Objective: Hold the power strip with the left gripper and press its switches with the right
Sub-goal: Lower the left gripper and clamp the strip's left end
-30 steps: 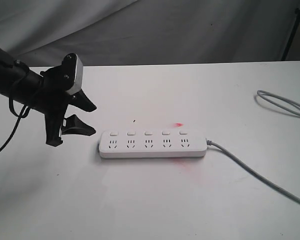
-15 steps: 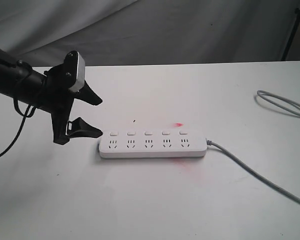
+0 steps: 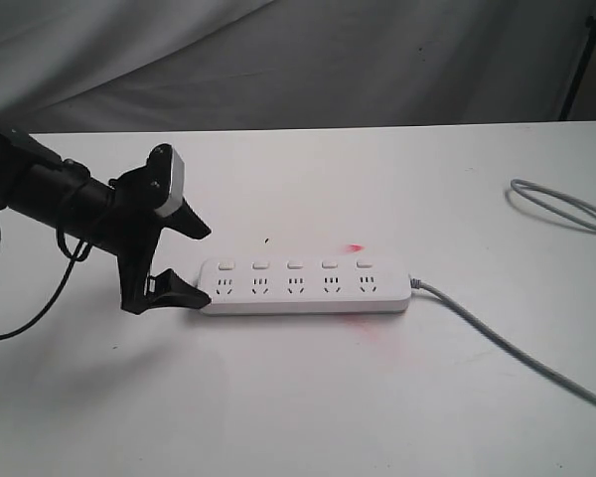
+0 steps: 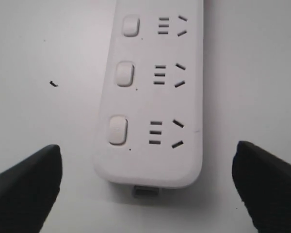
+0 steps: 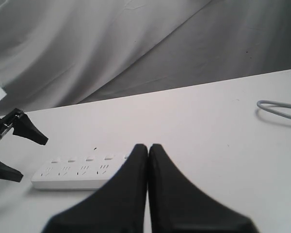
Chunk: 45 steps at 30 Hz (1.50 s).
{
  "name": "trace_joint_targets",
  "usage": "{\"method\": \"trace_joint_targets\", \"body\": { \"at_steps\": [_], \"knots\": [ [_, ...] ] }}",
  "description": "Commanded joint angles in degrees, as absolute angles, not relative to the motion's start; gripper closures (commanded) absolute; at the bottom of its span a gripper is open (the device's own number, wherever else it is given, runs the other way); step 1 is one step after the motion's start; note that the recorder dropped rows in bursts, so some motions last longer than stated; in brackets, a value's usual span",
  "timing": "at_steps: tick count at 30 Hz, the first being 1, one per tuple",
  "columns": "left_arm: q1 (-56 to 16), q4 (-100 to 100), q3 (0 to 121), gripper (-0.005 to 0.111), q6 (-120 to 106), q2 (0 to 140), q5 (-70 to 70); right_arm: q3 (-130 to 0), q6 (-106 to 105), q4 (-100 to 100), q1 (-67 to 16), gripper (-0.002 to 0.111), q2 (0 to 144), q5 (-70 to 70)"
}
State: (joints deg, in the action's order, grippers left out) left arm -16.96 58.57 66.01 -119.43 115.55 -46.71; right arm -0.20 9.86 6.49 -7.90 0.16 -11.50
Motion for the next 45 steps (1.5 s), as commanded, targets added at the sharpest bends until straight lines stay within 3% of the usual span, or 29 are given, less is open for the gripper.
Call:
{"method": "trace_joint_targets", "body": {
  "at_steps": [1, 36, 45],
  "knots": [
    [-17.3, 58.8, 66.3, 0.018, -119.9, 117.3, -45.7, 0.0, 9.9, 6.9, -7.4, 0.108, 0.0, -11.5],
    [-18.9, 56.2, 69.6, 0.018, -119.8, 122.2, -46.7, 0.0, 9.9, 6.9, -7.4, 0.108, 0.0, -11.5],
    [-18.9, 54.9, 69.6, 0.024, -119.3, 122.2, -46.3, 0.0, 9.9, 6.9, -7.4, 0.108, 0.0, -11.5]
  ]
}}
